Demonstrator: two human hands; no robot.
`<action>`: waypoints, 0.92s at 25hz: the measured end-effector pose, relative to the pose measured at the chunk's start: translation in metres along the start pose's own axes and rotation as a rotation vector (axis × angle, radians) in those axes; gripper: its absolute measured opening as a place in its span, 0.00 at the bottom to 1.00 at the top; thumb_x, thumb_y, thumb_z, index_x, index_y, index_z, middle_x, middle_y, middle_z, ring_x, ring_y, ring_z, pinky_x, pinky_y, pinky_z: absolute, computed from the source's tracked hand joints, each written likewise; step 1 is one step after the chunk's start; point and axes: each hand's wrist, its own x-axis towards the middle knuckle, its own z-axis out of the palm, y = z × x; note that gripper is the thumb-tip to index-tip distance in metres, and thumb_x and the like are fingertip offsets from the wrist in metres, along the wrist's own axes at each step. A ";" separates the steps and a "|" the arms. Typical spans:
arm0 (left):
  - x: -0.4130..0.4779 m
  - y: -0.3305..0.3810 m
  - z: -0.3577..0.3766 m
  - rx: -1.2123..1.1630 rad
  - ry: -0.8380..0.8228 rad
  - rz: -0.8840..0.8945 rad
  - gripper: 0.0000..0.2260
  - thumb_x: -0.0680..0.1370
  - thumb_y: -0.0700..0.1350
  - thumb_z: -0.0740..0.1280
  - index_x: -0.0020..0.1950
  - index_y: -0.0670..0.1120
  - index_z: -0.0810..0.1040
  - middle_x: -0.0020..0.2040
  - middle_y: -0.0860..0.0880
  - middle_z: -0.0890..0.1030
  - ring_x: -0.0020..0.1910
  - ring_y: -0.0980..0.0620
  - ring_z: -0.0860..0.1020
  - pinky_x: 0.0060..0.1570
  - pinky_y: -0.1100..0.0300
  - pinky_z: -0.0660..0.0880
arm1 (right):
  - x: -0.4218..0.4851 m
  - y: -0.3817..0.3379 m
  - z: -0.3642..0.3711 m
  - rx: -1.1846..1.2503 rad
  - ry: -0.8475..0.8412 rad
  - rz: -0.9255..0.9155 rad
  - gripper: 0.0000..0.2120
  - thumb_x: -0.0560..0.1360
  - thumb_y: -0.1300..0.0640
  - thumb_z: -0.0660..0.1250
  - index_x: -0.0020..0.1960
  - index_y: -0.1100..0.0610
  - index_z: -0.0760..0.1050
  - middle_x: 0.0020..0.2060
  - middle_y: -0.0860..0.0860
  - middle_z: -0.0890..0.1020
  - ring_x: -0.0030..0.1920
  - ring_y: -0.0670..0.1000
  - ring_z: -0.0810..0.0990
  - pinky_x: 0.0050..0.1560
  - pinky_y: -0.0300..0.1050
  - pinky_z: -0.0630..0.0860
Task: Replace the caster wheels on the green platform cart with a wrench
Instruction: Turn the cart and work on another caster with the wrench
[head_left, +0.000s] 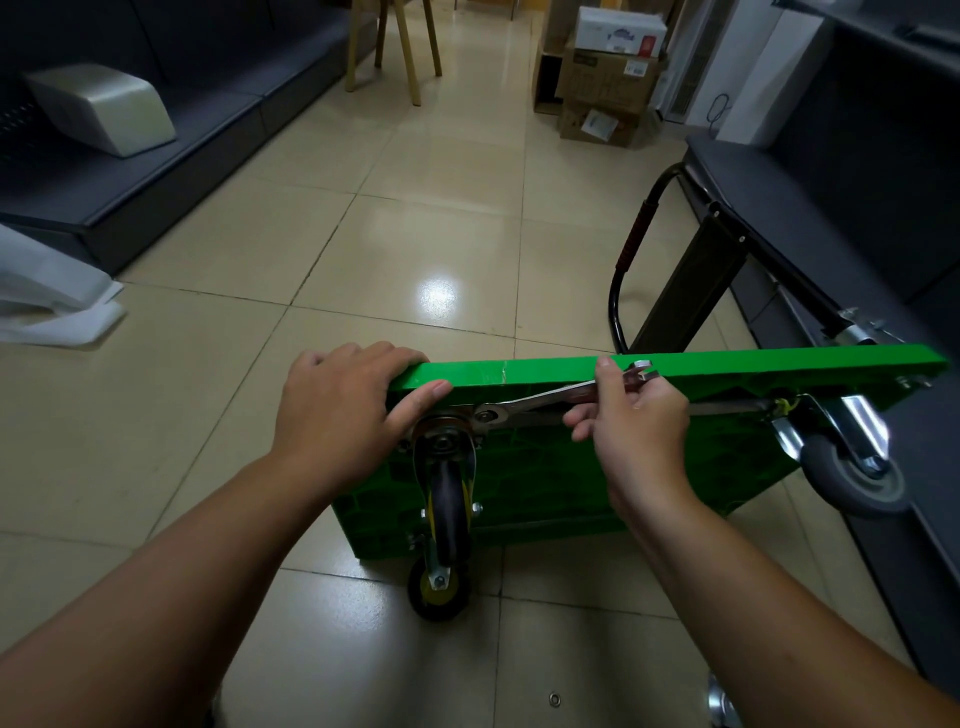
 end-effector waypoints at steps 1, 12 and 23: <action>0.000 0.000 0.000 -0.001 0.007 0.001 0.31 0.78 0.71 0.46 0.64 0.57 0.78 0.52 0.57 0.82 0.47 0.52 0.77 0.50 0.51 0.69 | 0.000 0.000 0.001 0.010 -0.006 0.000 0.11 0.83 0.53 0.62 0.47 0.59 0.73 0.25 0.53 0.82 0.25 0.47 0.79 0.35 0.44 0.77; 0.000 0.002 -0.003 0.004 -0.003 -0.005 0.32 0.76 0.72 0.44 0.64 0.58 0.78 0.51 0.57 0.82 0.47 0.52 0.77 0.50 0.51 0.69 | 0.000 -0.001 0.001 -0.062 -0.002 -0.084 0.14 0.84 0.54 0.61 0.49 0.65 0.74 0.25 0.55 0.82 0.24 0.50 0.80 0.29 0.41 0.76; 0.001 0.003 -0.002 -0.006 0.017 0.002 0.32 0.77 0.72 0.45 0.62 0.57 0.80 0.50 0.57 0.82 0.46 0.51 0.77 0.49 0.51 0.69 | -0.011 -0.024 0.005 -0.194 -0.035 -0.288 0.12 0.83 0.53 0.62 0.47 0.61 0.74 0.29 0.54 0.81 0.24 0.45 0.79 0.26 0.29 0.70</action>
